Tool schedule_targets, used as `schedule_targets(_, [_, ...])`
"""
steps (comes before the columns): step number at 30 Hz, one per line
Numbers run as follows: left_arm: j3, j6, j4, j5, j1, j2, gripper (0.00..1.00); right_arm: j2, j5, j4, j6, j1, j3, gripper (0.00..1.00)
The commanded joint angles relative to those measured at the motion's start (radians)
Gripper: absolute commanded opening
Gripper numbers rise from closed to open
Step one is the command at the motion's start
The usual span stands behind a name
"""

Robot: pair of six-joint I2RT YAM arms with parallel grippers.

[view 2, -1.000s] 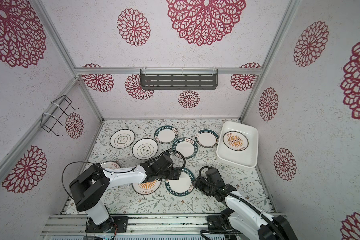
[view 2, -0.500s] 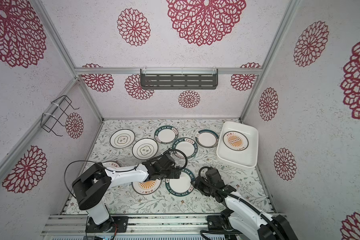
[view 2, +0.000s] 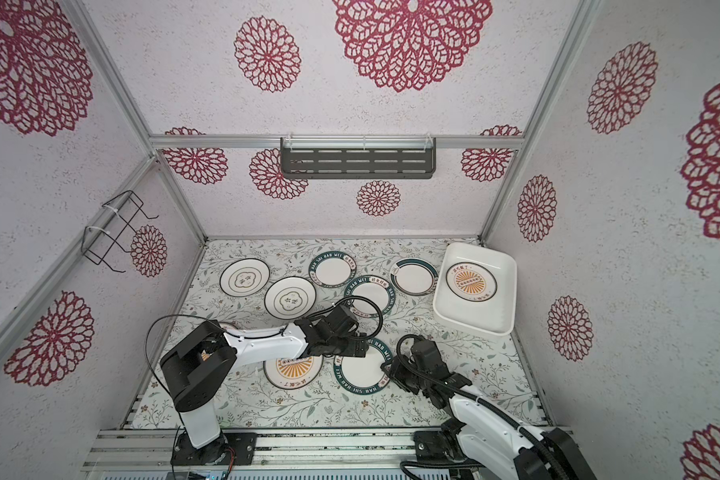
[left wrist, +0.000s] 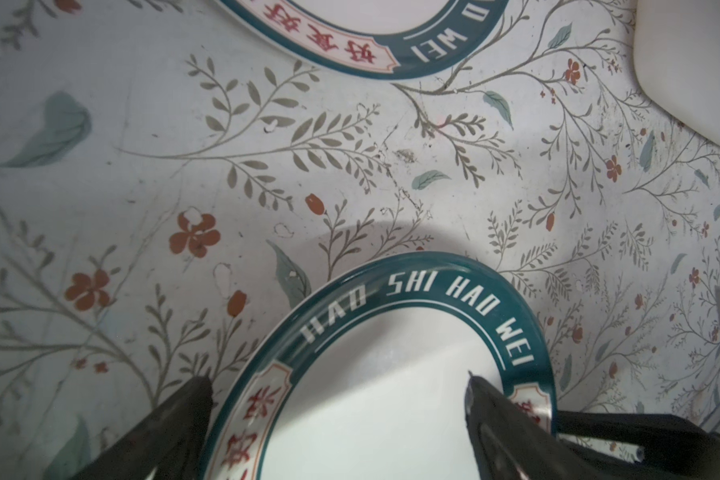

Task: Place the plates into the plastic bin on the countertop
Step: Pick up the plate from the center of the table.

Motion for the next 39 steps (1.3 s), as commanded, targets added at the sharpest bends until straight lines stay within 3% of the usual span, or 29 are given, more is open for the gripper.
schedule_targets(1, [0.019, 0.014, 0.008, 0.031, -0.009, 0.011, 0.97, -0.035, -0.006, 0.042, 0.026, 0.005, -0.003, 0.32])
schedule_targets(6, [0.009, 0.018, 0.024, 0.037, -0.009, 0.002, 0.97, -0.048, 0.004, 0.027, 0.037, 0.006, -0.005, 0.12])
schedule_targets(12, [-0.017, 0.030, 0.035, 0.025, -0.007, -0.040, 0.97, -0.064, 0.042, -0.051, 0.040, 0.006, 0.021, 0.00])
schedule_targets(20, [-0.088, 0.061, 0.090, -0.047, 0.007, -0.251, 0.97, -0.128, 0.148, -0.208, 0.036, 0.004, 0.151, 0.00])
schedule_targets(27, [-0.089, 0.157, 0.059, -0.057, 0.056, -0.446, 0.97, -0.017, 0.248, -0.314, -0.072, -0.001, 0.426, 0.00])
schedule_targets(33, [-0.045, 0.255, 0.040, 0.009, 0.086, -0.500, 0.97, 0.134, 0.355, -0.230, -0.098, -0.038, 0.602, 0.00])
schedule_targets(39, [-0.049, 0.260, 0.128, 0.081, 0.081, -0.476, 0.97, 0.246, 0.317, -0.078, -0.101, -0.158, 0.698, 0.00])
